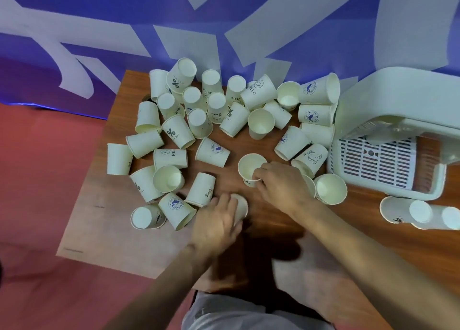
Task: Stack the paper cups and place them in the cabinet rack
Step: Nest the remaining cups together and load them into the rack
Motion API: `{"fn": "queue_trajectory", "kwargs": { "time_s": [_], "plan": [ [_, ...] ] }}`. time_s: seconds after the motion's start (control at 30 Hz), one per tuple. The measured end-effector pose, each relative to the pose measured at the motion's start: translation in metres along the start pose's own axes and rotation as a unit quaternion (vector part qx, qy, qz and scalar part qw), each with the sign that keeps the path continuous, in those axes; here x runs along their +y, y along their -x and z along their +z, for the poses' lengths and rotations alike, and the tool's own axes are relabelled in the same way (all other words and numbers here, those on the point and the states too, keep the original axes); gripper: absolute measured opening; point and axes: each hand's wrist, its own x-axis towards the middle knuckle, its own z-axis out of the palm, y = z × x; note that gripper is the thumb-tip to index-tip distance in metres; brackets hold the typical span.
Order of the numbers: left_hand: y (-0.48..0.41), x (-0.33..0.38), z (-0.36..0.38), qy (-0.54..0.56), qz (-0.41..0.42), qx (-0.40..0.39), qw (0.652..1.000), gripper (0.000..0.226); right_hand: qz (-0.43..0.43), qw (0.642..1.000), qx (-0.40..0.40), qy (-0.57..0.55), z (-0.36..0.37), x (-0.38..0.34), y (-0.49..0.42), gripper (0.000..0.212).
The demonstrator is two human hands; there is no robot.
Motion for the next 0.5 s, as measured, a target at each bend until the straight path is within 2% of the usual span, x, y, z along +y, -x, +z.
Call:
{"fn": "queue_trajectory", "kwargs": {
  "time_s": [0.07,0.17,0.33,0.43,0.5],
  "plan": [
    [-0.010,0.007,-0.008,0.039,-0.067,0.020,0.997,0.046,0.023,0.999,0.026,0.018,-0.002,0.003,0.003,0.006],
    [-0.017,0.017,-0.007,0.061,-0.116,-0.014,0.991,0.054,0.040,0.998,0.045,0.029,-0.005,0.009,0.007,0.004],
    [-0.034,0.023,-0.004,-0.015,-0.036,-0.081,0.996,0.081,0.042,0.998,0.046,0.000,-0.010,0.017,0.015,0.012],
    [-0.042,0.029,-0.014,-0.040,0.023,-0.103,0.994,0.073,0.066,0.995,0.067,-0.023,-0.020,0.019,0.023,0.014],
    [-0.046,0.028,-0.015,-0.032,0.043,-0.076,0.996,0.056,0.093,0.988,0.108,-0.057,-0.027,0.022,0.031,0.012]
  ]
}}
